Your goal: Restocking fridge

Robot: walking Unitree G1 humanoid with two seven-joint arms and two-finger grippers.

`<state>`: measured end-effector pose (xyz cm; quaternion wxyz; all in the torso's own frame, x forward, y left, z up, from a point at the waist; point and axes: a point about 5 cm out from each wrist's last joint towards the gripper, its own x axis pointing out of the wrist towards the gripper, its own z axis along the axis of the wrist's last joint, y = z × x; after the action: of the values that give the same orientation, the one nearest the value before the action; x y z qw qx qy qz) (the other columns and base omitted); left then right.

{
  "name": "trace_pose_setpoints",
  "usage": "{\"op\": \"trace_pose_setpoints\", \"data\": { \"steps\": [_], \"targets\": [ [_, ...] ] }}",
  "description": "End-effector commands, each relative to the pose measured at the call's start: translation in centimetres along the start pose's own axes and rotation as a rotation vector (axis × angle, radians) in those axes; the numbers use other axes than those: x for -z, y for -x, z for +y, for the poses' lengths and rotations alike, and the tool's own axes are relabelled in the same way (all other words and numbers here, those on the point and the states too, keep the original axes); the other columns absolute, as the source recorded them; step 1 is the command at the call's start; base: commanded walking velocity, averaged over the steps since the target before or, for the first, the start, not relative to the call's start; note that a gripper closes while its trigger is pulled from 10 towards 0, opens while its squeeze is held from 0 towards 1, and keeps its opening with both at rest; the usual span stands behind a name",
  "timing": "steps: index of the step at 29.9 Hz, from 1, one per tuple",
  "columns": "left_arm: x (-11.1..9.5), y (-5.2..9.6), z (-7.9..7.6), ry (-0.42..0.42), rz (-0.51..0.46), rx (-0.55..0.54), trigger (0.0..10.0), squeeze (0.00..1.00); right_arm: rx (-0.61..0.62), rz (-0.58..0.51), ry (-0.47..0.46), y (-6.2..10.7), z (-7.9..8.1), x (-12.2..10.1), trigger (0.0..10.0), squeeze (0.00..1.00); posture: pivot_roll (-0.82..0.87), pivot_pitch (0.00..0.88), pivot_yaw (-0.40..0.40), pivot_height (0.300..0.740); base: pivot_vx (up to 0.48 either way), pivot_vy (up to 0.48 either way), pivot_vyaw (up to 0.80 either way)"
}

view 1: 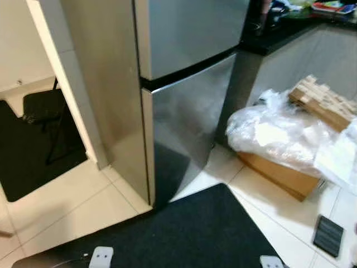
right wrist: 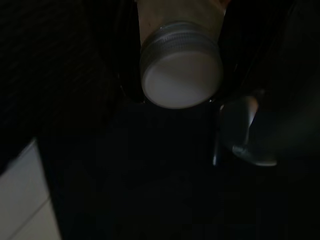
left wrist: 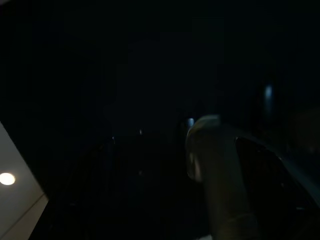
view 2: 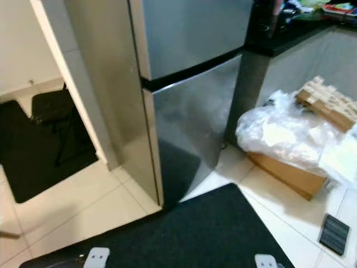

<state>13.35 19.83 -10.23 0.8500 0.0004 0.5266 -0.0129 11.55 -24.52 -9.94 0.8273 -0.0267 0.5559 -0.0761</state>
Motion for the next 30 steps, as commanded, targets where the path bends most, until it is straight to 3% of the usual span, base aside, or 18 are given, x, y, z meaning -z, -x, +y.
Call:
{"op": "trace_pose_setpoints", "data": {
  "steps": [1, 13, 18, 30],
  "targets": [
    [0.69, 0.15, 0.38, -0.008, 0.026, -0.008, 10.0, 0.00, -0.012, -0.009, -0.010, -0.06, 0.57, -0.13, 10.0, 0.00, 0.06, 0.000, -0.008, 0.740, 0.300, 0.000, 0.00],
    [0.46, 0.13, 0.44, -0.011, 0.019, -0.007, 10.0, 0.00, -0.007, -0.013, -0.006, -0.06, 0.42, -0.28, 10.0, 0.00, 0.06, 0.000, -0.006, 0.740, 0.307, 0.000, -0.13],
    [0.40, 0.13, 0.52, -0.003, 0.014, -0.016, 10.0, 0.00, -0.007, -0.012, -0.010, -0.05, 0.41, -0.24, 10.0, 0.00, 0.06, 0.000, -0.005, 0.740, 0.000, 0.000, -0.79],
    [0.37, 0.14, 0.50, -0.009, 0.011, -0.006, 10.0, 0.00, -0.010, -0.019, -0.023, -0.05, 0.47, -0.22, 10.0, 0.00, 0.06, 0.000, -0.007, 0.740, 0.000, 0.000, 0.00]
  ]
}}
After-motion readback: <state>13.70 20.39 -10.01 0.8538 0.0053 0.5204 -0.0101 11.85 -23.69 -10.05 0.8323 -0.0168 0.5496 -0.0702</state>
